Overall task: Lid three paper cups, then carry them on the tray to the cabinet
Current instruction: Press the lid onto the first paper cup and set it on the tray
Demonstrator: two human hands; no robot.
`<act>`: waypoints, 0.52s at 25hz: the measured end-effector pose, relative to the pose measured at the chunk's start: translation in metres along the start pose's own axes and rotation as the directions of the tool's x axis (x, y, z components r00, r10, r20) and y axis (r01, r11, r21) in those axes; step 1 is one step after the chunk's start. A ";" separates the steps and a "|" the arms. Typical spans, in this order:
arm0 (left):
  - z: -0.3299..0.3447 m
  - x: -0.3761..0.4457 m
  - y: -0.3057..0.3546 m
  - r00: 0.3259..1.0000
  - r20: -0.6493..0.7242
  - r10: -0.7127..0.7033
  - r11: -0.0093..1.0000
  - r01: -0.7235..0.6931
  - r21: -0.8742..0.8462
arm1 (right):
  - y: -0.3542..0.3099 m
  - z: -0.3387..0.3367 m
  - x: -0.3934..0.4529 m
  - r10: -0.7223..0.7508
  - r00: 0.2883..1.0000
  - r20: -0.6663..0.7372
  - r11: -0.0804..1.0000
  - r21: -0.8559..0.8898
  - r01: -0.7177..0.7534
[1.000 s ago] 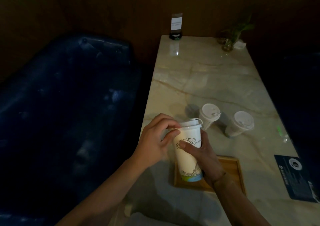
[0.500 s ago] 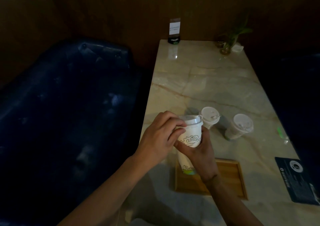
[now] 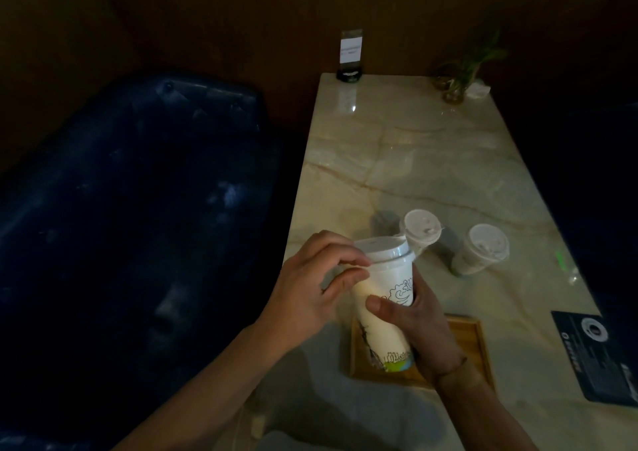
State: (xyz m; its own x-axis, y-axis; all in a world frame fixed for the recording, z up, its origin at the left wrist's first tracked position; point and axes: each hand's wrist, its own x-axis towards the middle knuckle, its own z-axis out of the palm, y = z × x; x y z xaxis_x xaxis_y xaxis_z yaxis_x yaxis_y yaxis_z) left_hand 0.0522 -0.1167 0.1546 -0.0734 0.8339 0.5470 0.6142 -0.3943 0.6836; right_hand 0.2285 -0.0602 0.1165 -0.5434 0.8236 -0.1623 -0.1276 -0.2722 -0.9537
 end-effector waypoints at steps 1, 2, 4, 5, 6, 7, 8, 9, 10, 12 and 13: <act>-0.001 -0.002 -0.002 1.000 -0.001 -0.011 1.000 0.011 -0.011 | 0.002 -0.001 0.001 0.005 1.000 0.011 1.000 -0.008 -0.005; -0.001 -0.004 -0.005 1.000 -0.003 -0.021 1.000 0.021 -0.015 | 0.003 -0.001 0.002 0.008 1.000 0.022 1.000 -0.019 -0.008; -0.001 -0.007 -0.010 0.999 -0.006 -0.032 0.999 0.032 -0.003 | 0.007 0.000 0.006 0.011 1.000 0.025 0.998 -0.058 -0.010; 0.000 -0.007 -0.012 0.999 -0.006 -0.035 0.999 0.035 0.012 | 0.009 0.001 0.009 0.016 1.000 0.014 0.996 -0.089 -0.014; 0.000 -0.008 -0.014 0.999 -0.006 -0.036 0.999 0.036 0.036 | 0.011 0.001 0.013 0.019 1.000 0.003 0.992 -0.125 -0.018; 0.002 -0.008 -0.015 0.999 -0.004 -0.035 0.998 0.035 0.059 | 0.012 0.002 0.016 0.015 1.000 -0.012 0.986 -0.164 -0.017; 0.004 -0.007 -0.016 0.999 -0.002 -0.036 0.996 0.036 0.079 | 0.013 0.002 0.020 0.000 0.999 -0.035 0.980 -0.200 -0.007; 0.006 -0.006 -0.016 0.999 -0.003 -0.039 0.994 0.039 0.098 | 0.014 0.004 0.023 -0.025 0.997 -0.068 0.972 -0.235 0.008; 0.009 -0.004 -0.016 0.999 -0.005 -0.042 0.992 0.042 0.117 | 0.014 0.006 0.026 -0.056 0.993 -0.109 0.960 -0.278 0.024; 0.015 0.001 -0.014 0.999 -0.009 -0.031 0.987 0.032 0.158 | 0.015 0.010 0.028 -0.128 0.975 -0.181 0.919 -0.392 0.048; 0.017 0.003 -0.013 1.000 -0.010 -0.017 0.983 0.019 0.180 | 0.015 0.012 0.028 -0.159 0.964 -0.213 0.902 -0.429 0.054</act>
State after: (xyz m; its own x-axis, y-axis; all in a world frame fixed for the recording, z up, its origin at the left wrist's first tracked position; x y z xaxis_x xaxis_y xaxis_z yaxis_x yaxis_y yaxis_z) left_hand 0.0575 -0.1022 0.1393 -0.0920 0.8368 0.5398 0.7444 -0.3022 0.5954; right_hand 0.2012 -0.0469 0.1001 -0.3264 0.9434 -0.0585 0.2116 0.0126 -0.9773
